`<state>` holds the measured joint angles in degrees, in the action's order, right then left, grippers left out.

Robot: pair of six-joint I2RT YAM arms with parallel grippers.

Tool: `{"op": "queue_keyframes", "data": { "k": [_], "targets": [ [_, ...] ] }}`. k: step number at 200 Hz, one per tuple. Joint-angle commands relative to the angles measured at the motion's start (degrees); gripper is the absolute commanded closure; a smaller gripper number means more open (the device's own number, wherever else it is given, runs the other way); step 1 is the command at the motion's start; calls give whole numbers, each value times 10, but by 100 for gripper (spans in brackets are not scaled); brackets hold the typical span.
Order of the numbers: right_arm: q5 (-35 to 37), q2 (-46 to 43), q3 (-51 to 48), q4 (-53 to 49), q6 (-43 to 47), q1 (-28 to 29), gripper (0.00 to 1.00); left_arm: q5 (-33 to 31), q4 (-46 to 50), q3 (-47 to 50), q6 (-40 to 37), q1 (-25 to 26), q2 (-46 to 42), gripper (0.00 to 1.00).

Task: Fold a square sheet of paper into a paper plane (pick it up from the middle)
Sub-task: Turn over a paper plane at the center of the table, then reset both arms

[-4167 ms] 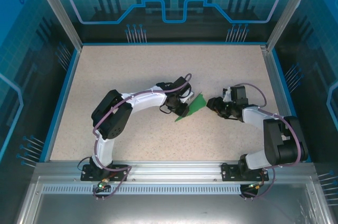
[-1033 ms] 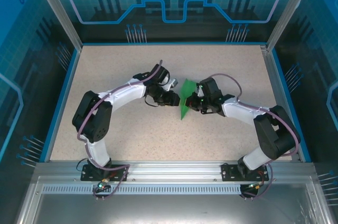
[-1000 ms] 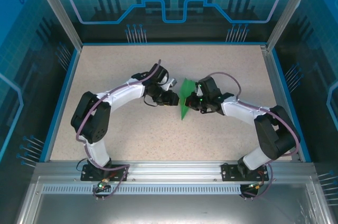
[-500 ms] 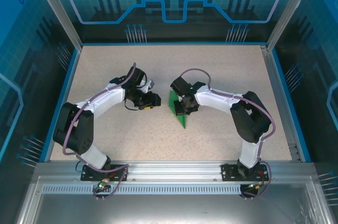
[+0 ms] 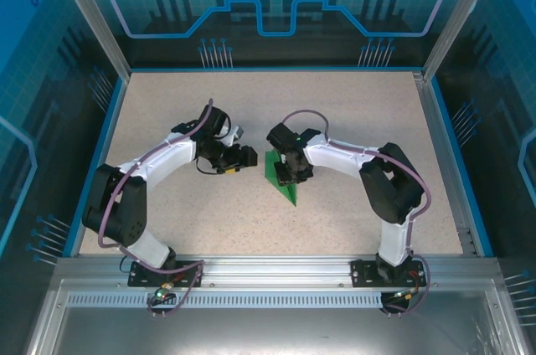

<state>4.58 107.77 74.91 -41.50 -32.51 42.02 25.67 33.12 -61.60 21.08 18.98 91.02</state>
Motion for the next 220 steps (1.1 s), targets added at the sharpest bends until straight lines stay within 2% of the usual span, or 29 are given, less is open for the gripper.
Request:
{"op": "queue_keyframes", "data": {
  "k": [1,29,38,66,89,116,144,184,211,220],
  "targets": [
    [5,-50,17,-31,8,5,62,9,-8,-2,1,-5,-30,26],
    [-7,-106,10,-37,26,-12,53,-35,-13,-18,-2,-6,-35,21],
    [-10,-126,0,-34,36,-21,51,-55,-21,-21,-1,-6,-37,15],
    [-33,-198,-57,4,83,-66,48,-167,-47,-27,-23,-6,-41,2],
    [-29,-267,-134,92,141,-107,41,-270,-98,-6,-52,-8,-45,1],
    [12,-367,-251,219,193,-152,24,-355,-188,50,-83,-33,-54,1],
    [36,-455,-364,338,220,-218,13,-372,-268,97,-96,-84,-47,1],
    [103,-488,-452,430,253,-299,1,-357,-330,122,-97,-135,-54,1],
    [77,-500,-493,503,291,-353,1,-370,-374,140,-125,-155,-47,1],
    [69,-494,-508,529,296,-369,1,-355,-366,134,-117,-167,-41,1]
  ]
}}
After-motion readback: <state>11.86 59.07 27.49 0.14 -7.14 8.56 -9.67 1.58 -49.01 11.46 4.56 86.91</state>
